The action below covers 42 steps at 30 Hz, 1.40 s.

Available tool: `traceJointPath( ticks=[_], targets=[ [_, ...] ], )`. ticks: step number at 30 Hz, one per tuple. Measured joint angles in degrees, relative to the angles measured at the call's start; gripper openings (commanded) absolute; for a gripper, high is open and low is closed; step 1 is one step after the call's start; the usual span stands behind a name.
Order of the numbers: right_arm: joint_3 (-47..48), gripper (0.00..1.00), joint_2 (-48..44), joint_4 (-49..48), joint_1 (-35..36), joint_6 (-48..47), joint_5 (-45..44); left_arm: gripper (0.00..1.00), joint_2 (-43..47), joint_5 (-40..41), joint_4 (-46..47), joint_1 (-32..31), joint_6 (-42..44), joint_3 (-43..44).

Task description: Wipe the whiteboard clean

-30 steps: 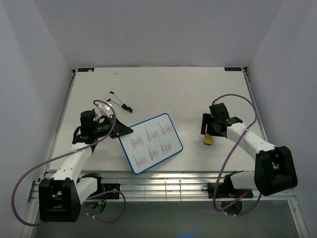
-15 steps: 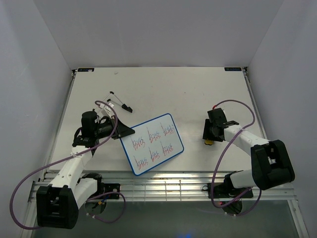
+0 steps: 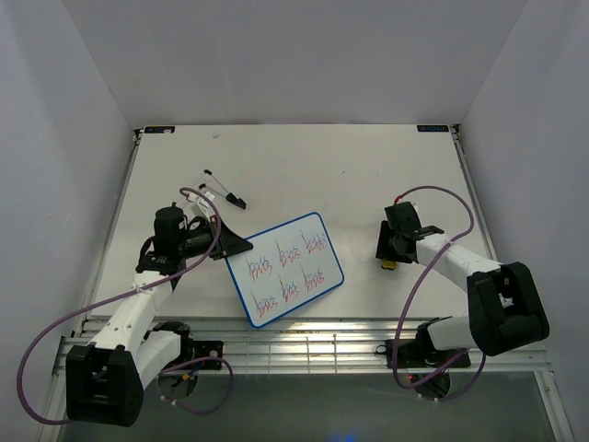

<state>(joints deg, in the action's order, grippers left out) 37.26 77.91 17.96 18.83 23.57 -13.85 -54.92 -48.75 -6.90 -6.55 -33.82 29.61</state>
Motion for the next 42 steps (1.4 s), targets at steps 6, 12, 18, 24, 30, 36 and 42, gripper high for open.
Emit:
traceJointPath(
  ticks=[6, 12, 18, 24, 30, 36, 42],
  targets=[
    [0.0, 0.53, -1.3, 0.0, 0.2, 0.0, 0.0, 0.00, 0.0, 0.2, 0.0, -0.9, 0.0, 0.0],
    [0.0, 0.50, -1.3, 0.0, 0.3, 0.0, 0.0, 0.00, 0.0, 0.4, 0.0, -1.7, 0.0, 0.0],
    [0.0, 0.43, -1.3, 0.0, 0.3, -0.2, -0.4, 0.00, 0.4, 1.0, -0.1, -2.6, -0.1, 0.0],
    [0.0, 0.37, -1.3, 0.0, 0.4, -1.3, -0.3, 0.00, 0.4, 1.5, -0.2, -3.1, -0.2, 0.0],
    [0.0, 0.35, -1.9, 0.1, 0.5, -2.3, 0.5, 0.00, 0.4, 1.8, -0.5, -3.2, -0.5, 0.0],
    [0.0, 0.35, -7.8, 0.4, 2.3, -4.3, 3.0, 0.00, 0.4, 2.2, -0.6, -3.4, -0.6, 0.0],
    [2.0, 0.34, -13.3, 1.0, 12.2, -4.3, 6.4, 0.00, 0.4, 2.8, -0.7, -3.4, -0.6, 0.0]
  ],
)
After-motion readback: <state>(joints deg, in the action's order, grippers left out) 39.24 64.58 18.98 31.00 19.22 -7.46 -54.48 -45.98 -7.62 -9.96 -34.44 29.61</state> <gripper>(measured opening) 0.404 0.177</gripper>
